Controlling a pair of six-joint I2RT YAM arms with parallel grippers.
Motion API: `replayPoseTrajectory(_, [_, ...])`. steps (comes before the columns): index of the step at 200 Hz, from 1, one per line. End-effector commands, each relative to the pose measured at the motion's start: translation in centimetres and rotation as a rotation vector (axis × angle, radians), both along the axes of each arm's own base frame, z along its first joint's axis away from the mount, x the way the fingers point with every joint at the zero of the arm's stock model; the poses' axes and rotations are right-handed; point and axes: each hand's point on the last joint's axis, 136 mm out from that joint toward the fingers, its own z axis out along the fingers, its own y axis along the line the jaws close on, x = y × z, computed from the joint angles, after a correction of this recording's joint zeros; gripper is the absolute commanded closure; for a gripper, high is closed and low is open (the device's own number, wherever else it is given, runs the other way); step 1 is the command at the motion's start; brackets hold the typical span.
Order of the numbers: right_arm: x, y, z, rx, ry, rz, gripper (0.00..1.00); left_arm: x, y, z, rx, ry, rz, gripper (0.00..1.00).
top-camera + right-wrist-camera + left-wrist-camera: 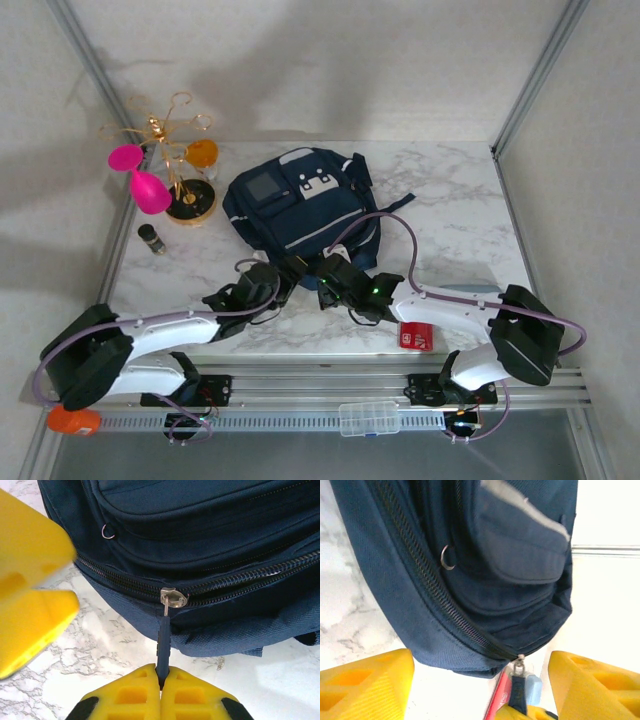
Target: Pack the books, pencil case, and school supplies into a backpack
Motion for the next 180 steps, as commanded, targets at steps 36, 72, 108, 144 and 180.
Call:
replayPoseTrajectory(36, [0.7, -0.6, 0.1, -0.027, -0.039, -0.01, 1.0, 3.1, 0.8, -1.2, -0.007, 0.026, 0.224, 0.55])
replayPoseTrajectory(72, [1.2, -3.4, -0.7, -0.06, -0.025, -0.057, 1.0, 3.6, 2.8, -2.5, 0.097, 0.036, 0.225, 0.95])
replayPoseTrajectory(108, [1.9, -7.1, -0.5, -0.066, -0.029, -0.121, 1.0, 2.6, 8.4, -3.2, 0.256, 0.033, 0.222, 1.0])
replayPoseTrajectory(144, [2.4, -5.8, 1.1, -0.001, -0.045, -0.029, 1.0, 2.4, 12.0, -2.7, 0.343, 0.019, 0.158, 1.0])
replayPoseTrajectory(180, [0.3, -1.0, 1.9, 0.076, -0.037, 0.202, 1.0, 2.7, 12.4, -1.0, 0.322, -0.029, 0.171, 1.0])
